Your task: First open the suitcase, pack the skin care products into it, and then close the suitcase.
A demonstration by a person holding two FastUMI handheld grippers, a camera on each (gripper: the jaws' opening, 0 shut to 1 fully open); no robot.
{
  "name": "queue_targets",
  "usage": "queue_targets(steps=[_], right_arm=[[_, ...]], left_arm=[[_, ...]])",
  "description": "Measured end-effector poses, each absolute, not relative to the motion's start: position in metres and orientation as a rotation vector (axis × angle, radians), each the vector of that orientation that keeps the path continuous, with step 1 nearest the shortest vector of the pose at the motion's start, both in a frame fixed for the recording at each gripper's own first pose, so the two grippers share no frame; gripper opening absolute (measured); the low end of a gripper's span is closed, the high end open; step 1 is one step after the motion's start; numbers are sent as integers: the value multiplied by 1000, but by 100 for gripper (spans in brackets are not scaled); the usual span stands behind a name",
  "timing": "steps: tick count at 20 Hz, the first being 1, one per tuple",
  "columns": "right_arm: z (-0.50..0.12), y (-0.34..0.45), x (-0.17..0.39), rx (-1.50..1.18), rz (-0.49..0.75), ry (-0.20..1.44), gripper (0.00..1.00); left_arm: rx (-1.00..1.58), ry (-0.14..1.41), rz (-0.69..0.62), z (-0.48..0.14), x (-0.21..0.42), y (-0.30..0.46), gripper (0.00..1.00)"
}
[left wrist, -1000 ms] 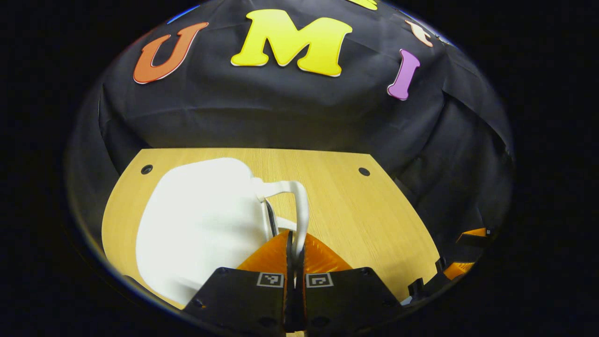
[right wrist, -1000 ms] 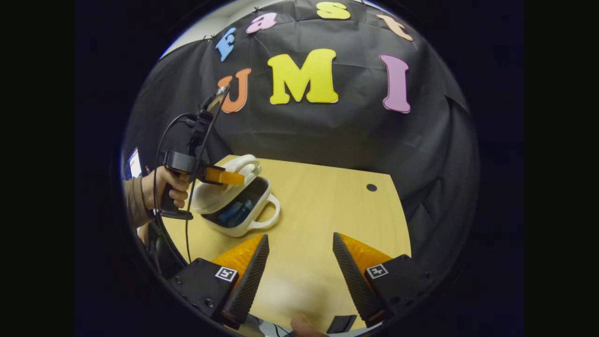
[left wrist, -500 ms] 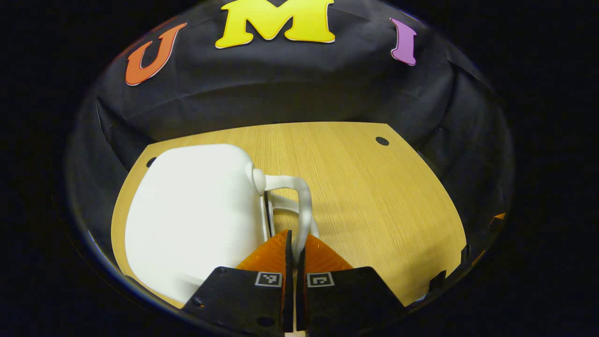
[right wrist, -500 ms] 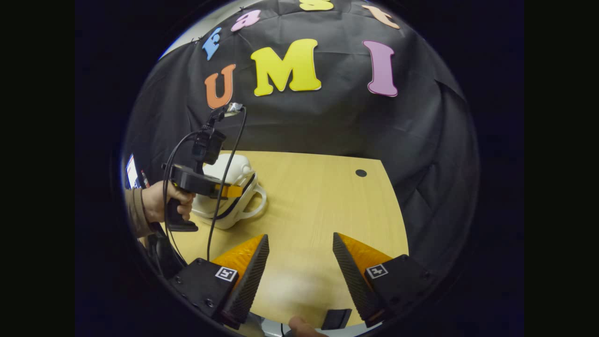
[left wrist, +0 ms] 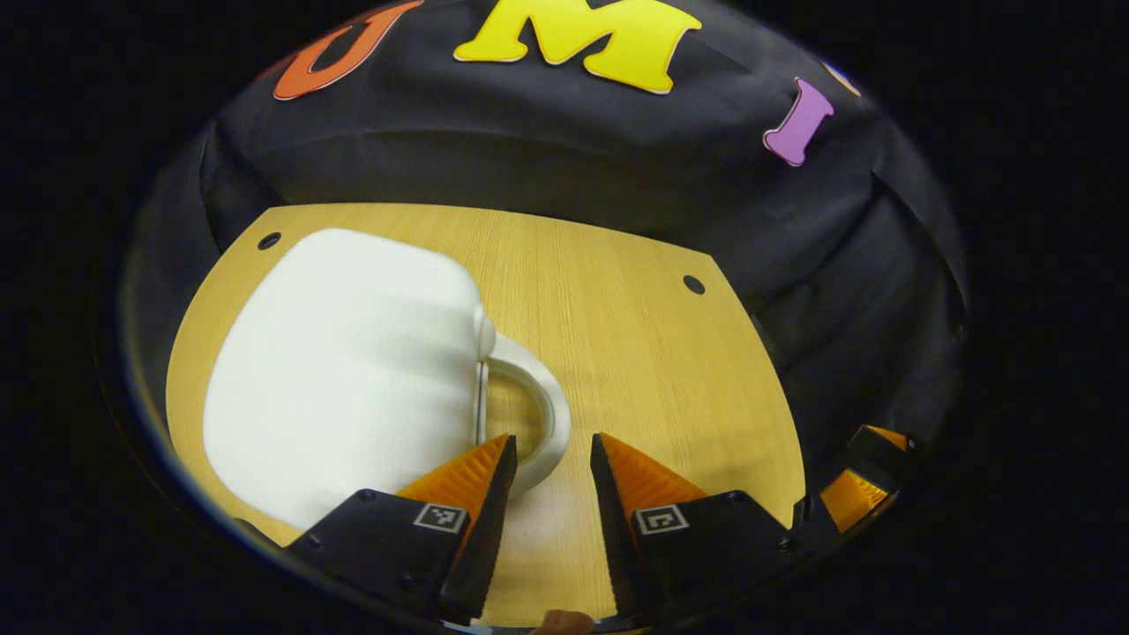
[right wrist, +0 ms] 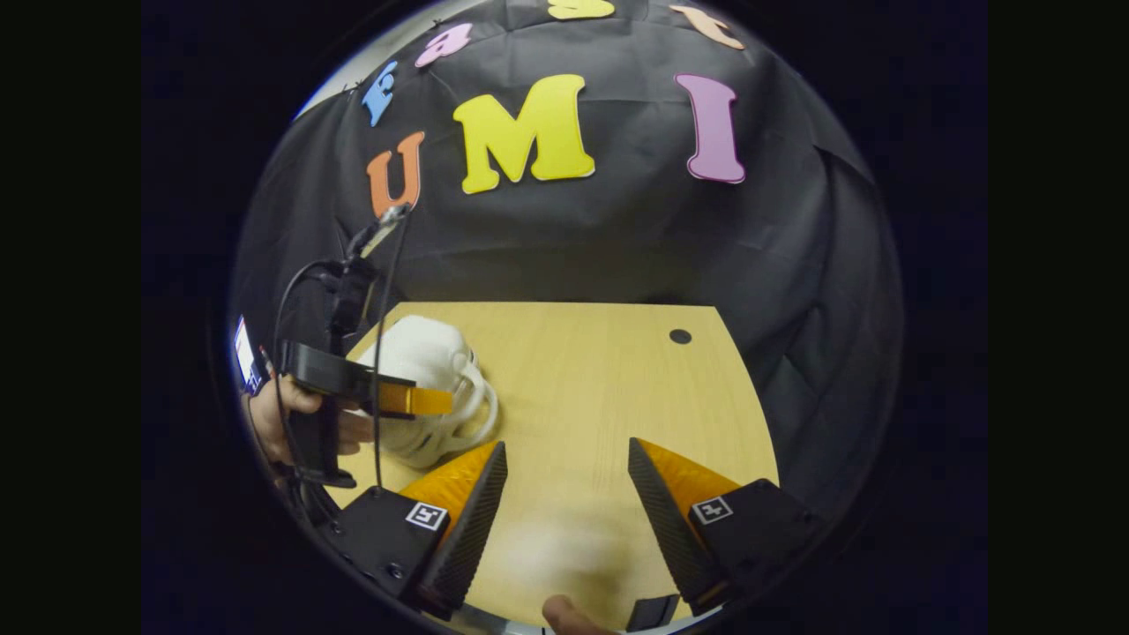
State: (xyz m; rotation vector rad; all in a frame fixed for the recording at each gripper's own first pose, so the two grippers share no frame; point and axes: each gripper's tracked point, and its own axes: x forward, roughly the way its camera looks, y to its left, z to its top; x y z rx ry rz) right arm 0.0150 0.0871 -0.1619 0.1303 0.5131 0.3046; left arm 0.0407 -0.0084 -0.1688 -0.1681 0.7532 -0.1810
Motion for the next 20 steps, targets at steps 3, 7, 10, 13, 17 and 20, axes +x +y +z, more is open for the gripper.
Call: queue_targets(steps=[3, 7, 10, 13, 17, 20], right_arm=[[-150, 106, 24, 133, 298, 499, 82], [-130, 142, 26, 106, 319, 468, 82], [-115, 163, 27, 85, 312, 418, 78], [-93, 182, 29, 77, 284, 369, 82], [-56, 196, 30, 73, 235, 282, 82], [-17, 196, 30, 35, 166, 149, 77]], left_arm=[[-135, 659, -178, -124, 27, 3, 65], [-109, 526, -165, -53, 10, 13, 85], [-94, 385, -126, -6, -4, 42, 87], [-74, 255, -82, 28, -2, 77, 89], [-55, 176, -89, 55, -17, 99, 96], [8, 128, -93, 65, -18, 110, 98]])
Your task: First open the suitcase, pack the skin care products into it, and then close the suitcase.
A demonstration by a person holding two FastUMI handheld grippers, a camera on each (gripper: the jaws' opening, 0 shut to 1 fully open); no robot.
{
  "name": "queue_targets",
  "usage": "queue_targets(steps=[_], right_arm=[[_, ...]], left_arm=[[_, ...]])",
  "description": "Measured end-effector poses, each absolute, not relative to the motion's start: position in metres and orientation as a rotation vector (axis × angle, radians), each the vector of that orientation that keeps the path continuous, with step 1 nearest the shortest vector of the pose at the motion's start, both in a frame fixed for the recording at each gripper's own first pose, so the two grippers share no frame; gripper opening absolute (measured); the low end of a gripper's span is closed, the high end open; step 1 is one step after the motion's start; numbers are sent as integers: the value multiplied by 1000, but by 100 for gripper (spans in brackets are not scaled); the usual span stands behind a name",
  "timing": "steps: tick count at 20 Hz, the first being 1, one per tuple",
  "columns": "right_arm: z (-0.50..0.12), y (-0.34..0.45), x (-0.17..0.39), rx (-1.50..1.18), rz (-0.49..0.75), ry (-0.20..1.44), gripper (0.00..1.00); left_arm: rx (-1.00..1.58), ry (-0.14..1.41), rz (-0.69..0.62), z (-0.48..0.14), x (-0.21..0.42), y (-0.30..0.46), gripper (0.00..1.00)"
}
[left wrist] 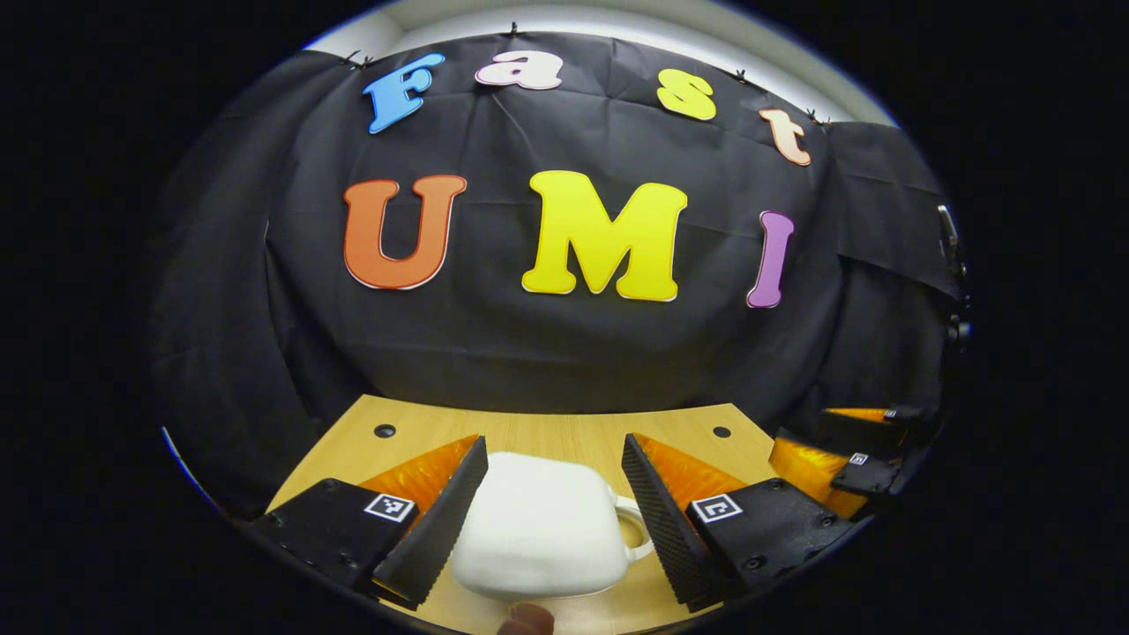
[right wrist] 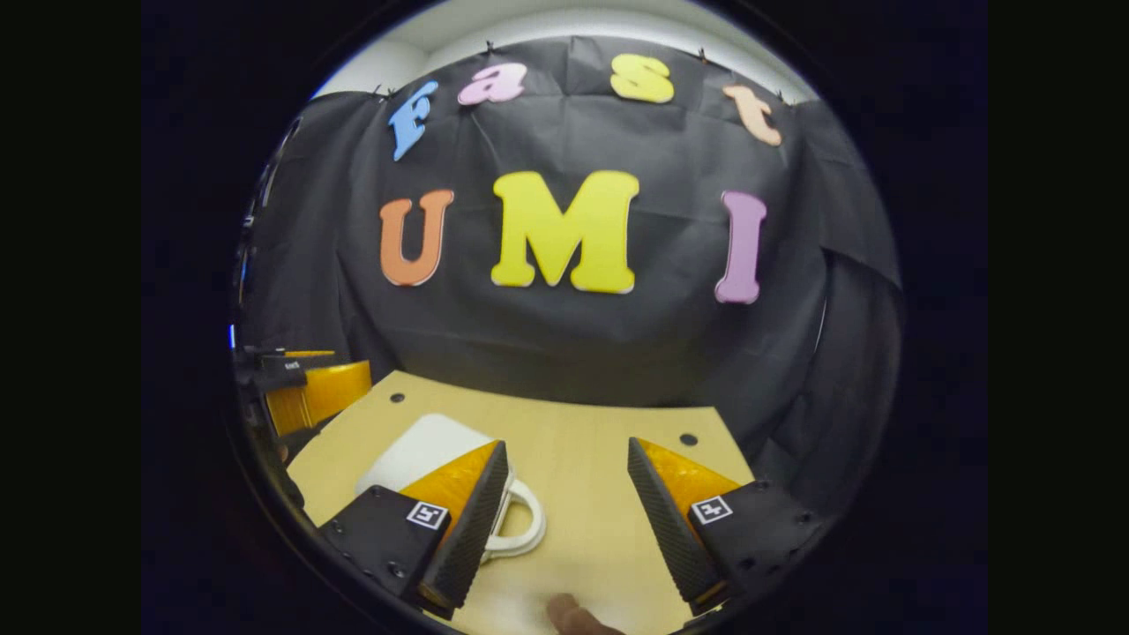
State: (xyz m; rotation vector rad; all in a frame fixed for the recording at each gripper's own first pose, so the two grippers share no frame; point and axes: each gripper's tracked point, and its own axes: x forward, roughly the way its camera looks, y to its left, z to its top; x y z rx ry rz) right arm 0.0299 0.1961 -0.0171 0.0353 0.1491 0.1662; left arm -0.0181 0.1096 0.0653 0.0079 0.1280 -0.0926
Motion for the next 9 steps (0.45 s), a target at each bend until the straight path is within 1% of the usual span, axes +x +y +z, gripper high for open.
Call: queue_targets(steps=[1, 2, 4, 9], right_arm=[[-6, 199, 27, 26, 157, 112, 77], [2, 205, 25, 21, 157, 86, 81], [10, 215, 22, 9, 158, 64, 81], [23, 226, 15, -17, 155, 40, 80]], left_arm=[[26, 108, -97, 72, -20, 110, 98], [43, 92, -94, 76, -22, 111, 98], [55, 72, -93, 82, -23, 114, 98], [39, 79, -104, 84, -22, 111, 98]])
